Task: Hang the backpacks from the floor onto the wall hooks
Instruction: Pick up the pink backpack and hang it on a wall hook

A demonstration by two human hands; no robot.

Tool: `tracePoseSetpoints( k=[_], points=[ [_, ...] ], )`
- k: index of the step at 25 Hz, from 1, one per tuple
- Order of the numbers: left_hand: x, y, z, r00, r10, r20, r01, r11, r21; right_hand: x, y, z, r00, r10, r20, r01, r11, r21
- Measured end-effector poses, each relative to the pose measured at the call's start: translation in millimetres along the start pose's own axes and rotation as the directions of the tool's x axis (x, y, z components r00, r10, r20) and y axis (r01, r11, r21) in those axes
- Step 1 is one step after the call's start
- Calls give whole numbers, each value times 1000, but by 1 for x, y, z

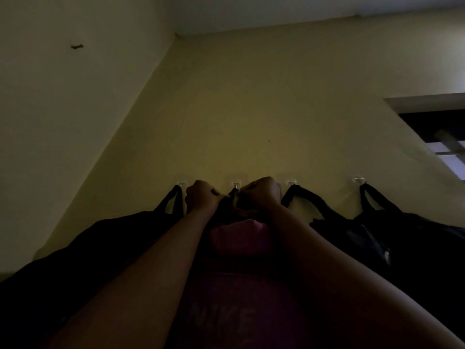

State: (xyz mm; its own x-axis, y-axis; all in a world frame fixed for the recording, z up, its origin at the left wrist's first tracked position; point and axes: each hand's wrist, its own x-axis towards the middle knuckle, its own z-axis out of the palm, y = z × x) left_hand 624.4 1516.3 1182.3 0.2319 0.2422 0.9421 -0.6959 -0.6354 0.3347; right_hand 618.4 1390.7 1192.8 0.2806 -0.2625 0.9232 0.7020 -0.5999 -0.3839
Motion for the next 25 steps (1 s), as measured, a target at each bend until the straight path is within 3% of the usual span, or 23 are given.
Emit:
tracePoseSetpoints(
  k=[4,9,13,16,20,25],
  points=[
    [-12,17,-23,999,19,49,-19,1000,8,-19,-18,-19,988,-32,151,46,995,-89],
    [-43,35,-60,981,-69,182,88,991,-99,-69,-52,-57,966,-57,251,83,992,-93],
    [-78,45,-94,965,-53,258,95,983,-155,-112,-80,-81,970,31,239,-55,994,91],
    [-118,56,-127,943,-133,304,222,935,-278,-149,-96,-97,947,194,258,-256,937,237],
    [-170,73,-170,908,-194,370,339,860,-381,-199,-114,-124,904,261,338,-330,929,165],
    [-242,102,-224,858,-255,446,424,842,-335,-280,-133,-168,849,382,365,-487,835,257]
  ],
)
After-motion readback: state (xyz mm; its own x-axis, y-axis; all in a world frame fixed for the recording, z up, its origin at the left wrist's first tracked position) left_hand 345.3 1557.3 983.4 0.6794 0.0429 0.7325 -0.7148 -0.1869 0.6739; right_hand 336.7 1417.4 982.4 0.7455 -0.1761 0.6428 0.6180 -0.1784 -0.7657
